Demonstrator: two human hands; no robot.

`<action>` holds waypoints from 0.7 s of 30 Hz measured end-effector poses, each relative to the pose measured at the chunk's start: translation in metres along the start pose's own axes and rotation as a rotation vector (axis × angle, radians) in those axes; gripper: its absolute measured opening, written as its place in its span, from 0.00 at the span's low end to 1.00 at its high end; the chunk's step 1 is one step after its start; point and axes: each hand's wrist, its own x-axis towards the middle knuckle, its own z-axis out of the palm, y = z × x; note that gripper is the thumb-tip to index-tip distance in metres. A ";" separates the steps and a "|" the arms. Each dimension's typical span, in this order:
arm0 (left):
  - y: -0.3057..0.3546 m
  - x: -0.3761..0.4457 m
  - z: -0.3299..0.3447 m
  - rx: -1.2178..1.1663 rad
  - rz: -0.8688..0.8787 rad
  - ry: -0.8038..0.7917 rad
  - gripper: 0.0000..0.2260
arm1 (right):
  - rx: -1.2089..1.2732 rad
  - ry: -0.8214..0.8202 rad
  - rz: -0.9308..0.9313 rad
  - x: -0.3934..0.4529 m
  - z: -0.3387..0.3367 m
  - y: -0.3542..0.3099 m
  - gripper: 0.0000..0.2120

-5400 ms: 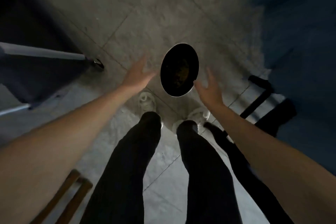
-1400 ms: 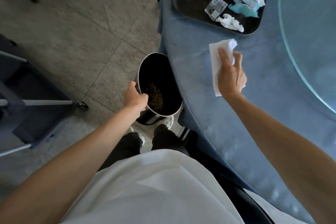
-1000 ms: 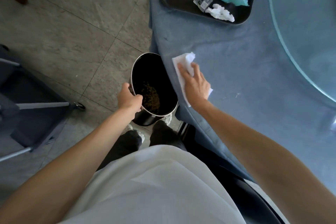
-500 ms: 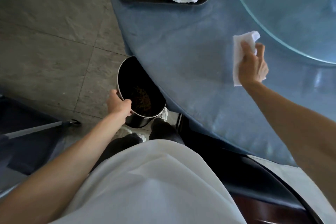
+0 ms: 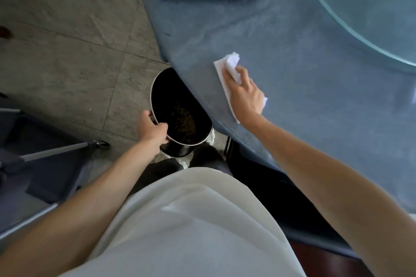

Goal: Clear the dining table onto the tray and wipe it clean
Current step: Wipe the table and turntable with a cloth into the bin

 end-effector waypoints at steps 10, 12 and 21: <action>-0.013 0.005 -0.035 -0.017 0.003 0.046 0.22 | 0.172 -0.146 -0.285 0.007 0.010 -0.103 0.25; -0.017 0.006 -0.039 -0.016 0.003 0.066 0.21 | 0.207 -0.130 -0.252 0.013 0.003 -0.096 0.23; -0.040 0.019 -0.058 -0.033 0.018 0.081 0.18 | 0.131 0.020 -0.132 0.036 0.001 -0.081 0.27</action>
